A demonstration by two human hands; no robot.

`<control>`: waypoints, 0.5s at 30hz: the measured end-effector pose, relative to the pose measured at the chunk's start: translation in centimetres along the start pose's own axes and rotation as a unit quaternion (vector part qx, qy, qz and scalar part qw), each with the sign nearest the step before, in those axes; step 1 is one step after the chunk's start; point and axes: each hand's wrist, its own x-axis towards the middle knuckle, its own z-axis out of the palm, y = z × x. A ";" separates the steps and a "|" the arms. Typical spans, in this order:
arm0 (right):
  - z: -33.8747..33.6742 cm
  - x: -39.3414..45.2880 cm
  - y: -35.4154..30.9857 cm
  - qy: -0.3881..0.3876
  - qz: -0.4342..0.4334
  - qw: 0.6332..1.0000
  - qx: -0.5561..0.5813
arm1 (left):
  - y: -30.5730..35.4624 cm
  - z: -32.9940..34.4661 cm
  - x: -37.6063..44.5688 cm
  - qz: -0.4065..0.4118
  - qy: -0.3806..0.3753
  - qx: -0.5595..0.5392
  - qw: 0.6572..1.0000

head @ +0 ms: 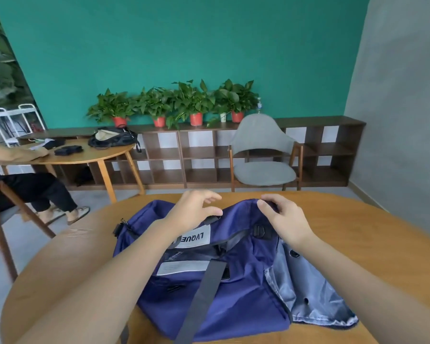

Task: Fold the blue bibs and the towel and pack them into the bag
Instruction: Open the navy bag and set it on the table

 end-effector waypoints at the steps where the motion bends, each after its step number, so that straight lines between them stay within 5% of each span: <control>1: 0.5 -0.3 -0.5 0.003 -0.008 1.000 -0.012 | -0.3 -0.3 -0.5 -0.006 0.002 -0.003 1.000; 7: 3.2 -2.5 -1.4 0.051 -0.020 0.951 -0.305 | -2.7 -1.5 -5.5 -0.010 -0.004 0.002 1.000; 11: 5.0 -3.3 -1.7 0.045 -0.158 0.937 -0.309 | -4.9 -0.9 -8.8 -0.025 0.001 -0.014 1.000; 15: 7.9 -2.8 -2.3 -0.087 -0.232 0.931 -0.268 | -6.8 0.6 -10.8 -0.047 -0.010 -0.037 0.998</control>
